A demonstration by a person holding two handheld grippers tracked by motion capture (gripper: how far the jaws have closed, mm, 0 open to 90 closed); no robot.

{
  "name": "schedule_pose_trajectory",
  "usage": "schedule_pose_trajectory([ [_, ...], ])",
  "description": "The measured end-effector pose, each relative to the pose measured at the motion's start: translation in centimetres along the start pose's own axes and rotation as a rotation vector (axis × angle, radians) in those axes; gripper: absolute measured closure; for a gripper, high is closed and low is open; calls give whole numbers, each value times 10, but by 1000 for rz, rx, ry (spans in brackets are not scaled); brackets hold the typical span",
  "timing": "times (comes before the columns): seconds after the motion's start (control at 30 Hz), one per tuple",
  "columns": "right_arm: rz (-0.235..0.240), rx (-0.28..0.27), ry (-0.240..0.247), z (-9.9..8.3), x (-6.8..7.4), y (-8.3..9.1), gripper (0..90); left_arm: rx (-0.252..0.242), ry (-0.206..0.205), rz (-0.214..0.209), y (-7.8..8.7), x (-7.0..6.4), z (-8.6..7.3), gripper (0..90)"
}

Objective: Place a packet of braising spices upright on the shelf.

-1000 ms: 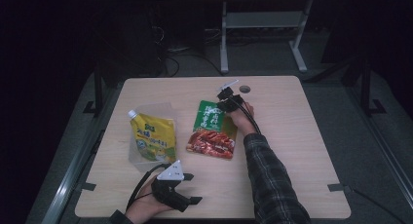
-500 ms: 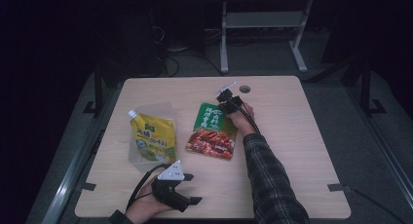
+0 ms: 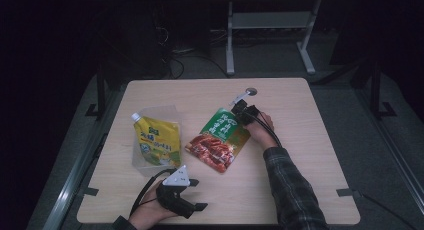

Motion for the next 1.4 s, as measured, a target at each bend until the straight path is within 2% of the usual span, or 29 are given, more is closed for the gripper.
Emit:
schedule_pose_trajectory([
  [0.2,5,29,37,-28,7,24,899,7,-3,-1,-3,-1,0,196],
  [0.47,23,28,45,-58,18,48,899,9,-7,2,-3,-1,0,196],
  [0.63,47,28,40,-75,17,61,899,12,-14,-2,-6,-3,1,196],
  [0.9,41,50,43,-97,15,78,899,9,-12,-1,-6,-3,1,201],
  [1.0,28,47,41,-103,11,82,900,12,-15,-2,-6,-4,1,201],
  [1.03,18,47,31,-107,5,84,900,11,-15,-3,-6,-4,2,201],
  [1.07,18,47,31,-107,5,84,900,11,-15,-3,-6,-4,2,201],
  [1.13,-14,50,12,-112,-7,86,899,10,-13,-3,-6,-4,2,201],
  [1.17,-14,50,12,-112,-7,86,899,10,-13,-3,-6,-4,2,201],
  [1.2,-22,49,-18,-113,-14,86,899,11,-16,-3,-6,-4,1,201],
  [1.27,-32,30,-28,-109,-14,86,899,13,-12,-5,-7,-4,2,201],
  [1.3,-13,8,-42,-104,-14,85,899,13,-10,-7,-7,-4,2,201],
  [1.33,-13,8,-42,-104,-14,85,899,13,-10,-7,-7,-4,2,201],
  [1.4,31,-56,-70,-89,-7,80,899,14,-11,-7,-7,-4,2,201],
])
Point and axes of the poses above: each handheld gripper's, and its own axes: y roughly backward along the jaws, z roughly out of its top, x roughly to its left, the point moved 2 cm from there along -y, roughly forward along the jaws, and after that the axes turned 5 degrees about z, right-handed, at the moved point
